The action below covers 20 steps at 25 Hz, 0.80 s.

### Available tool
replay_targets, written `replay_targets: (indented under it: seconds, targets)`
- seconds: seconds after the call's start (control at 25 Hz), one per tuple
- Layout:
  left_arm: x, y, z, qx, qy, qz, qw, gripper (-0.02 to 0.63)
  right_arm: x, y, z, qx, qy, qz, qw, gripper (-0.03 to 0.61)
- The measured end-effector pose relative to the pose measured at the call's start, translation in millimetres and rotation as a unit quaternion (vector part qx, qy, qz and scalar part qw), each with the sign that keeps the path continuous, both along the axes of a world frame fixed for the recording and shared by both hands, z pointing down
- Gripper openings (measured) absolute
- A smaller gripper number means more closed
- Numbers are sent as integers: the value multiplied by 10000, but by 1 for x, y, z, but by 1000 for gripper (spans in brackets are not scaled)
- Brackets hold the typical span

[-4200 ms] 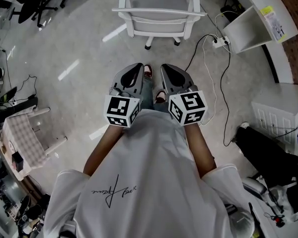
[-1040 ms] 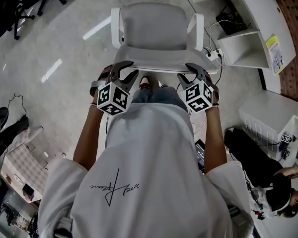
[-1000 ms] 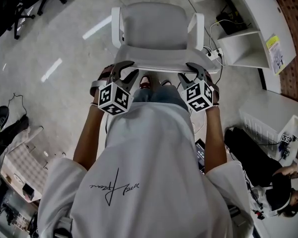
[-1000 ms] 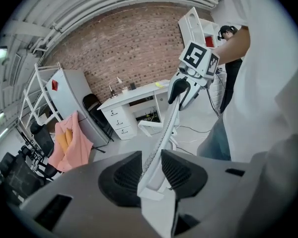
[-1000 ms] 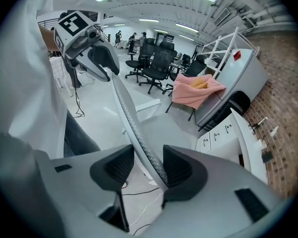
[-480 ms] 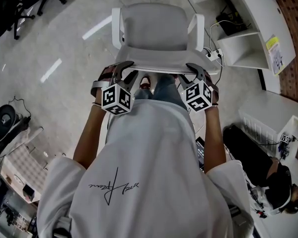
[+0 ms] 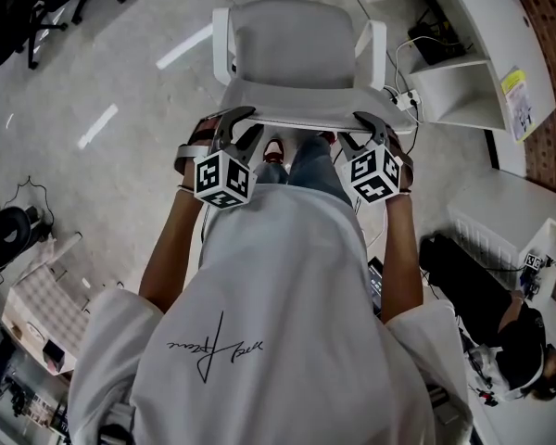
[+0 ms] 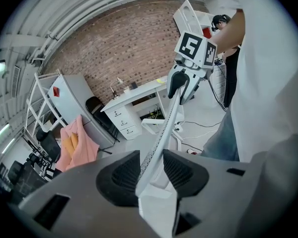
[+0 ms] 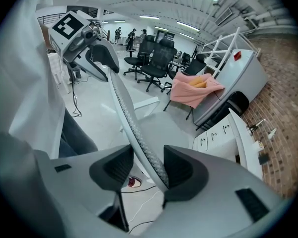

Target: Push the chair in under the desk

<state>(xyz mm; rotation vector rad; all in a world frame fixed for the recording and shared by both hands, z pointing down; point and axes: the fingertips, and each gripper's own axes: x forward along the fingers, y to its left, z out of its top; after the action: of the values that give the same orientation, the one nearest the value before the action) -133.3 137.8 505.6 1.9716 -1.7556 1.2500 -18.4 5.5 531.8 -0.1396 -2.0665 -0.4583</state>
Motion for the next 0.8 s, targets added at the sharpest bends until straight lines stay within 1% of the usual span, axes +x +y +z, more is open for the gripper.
replay_targets:
  seconds: [0.32, 0.56, 0.8]
  targets:
    - [-5, -9, 1, 44, -31, -122, 9999, 146, -5, -9, 1, 42, 7, -8, 10000, 204]
    - [-9, -12, -1, -24, 29, -229, 9997, 152, -7, -10, 0, 19, 135, -164, 9998, 197]
    - [-12, -14, 0, -16, -22, -363, 9993, 156, -10, -11, 2, 26, 145, -278, 9995, 192]
